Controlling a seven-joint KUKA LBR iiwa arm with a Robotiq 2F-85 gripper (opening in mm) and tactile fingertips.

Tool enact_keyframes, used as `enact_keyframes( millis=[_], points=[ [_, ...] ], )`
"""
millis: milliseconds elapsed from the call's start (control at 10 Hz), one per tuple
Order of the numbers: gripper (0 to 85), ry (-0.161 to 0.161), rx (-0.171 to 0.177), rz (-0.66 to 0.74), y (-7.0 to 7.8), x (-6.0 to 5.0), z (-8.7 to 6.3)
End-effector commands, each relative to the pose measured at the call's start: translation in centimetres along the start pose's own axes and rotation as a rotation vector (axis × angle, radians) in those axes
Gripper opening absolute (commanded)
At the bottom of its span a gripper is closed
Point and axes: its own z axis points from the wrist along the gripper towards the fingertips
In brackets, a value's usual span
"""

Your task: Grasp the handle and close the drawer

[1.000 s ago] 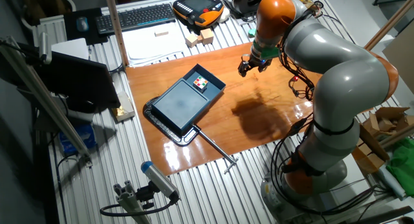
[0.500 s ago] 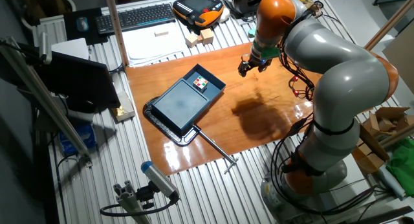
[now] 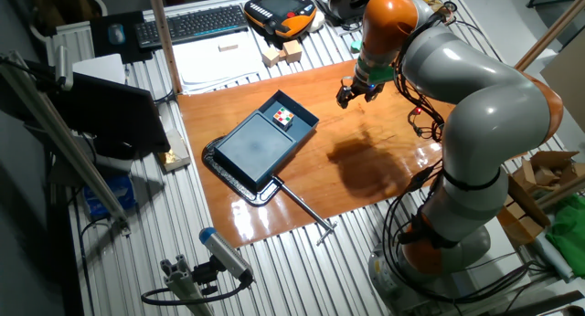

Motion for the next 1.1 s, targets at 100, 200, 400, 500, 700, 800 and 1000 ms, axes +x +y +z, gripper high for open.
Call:
enact_keyframes(
  millis=[100, 200, 400, 500, 700, 800, 1000],
  points=[
    [2.0, -0.005, 0.009, 0.134, 0.0, 0.1, -0.1],
    [2.0, -0.002, 0.009, 0.134, 0.1, 0.1, -0.2],
    [2.0, -0.001, 0.011, 0.137, 0.1, 0.1, -0.1],
    [2.0, -0.001, 0.008, 0.14, 0.2, 0.1, 0.1],
    [2.0, -0.007, 0.007, 0.152, 0.7, -0.1, 0.7],
    [2.0, -0.008, 0.009, 0.161, 1.0, -0.2, 1.0],
    [2.0, -0.01, 0.01, 0.174, 1.4, -0.6, 1.7]
  ],
)
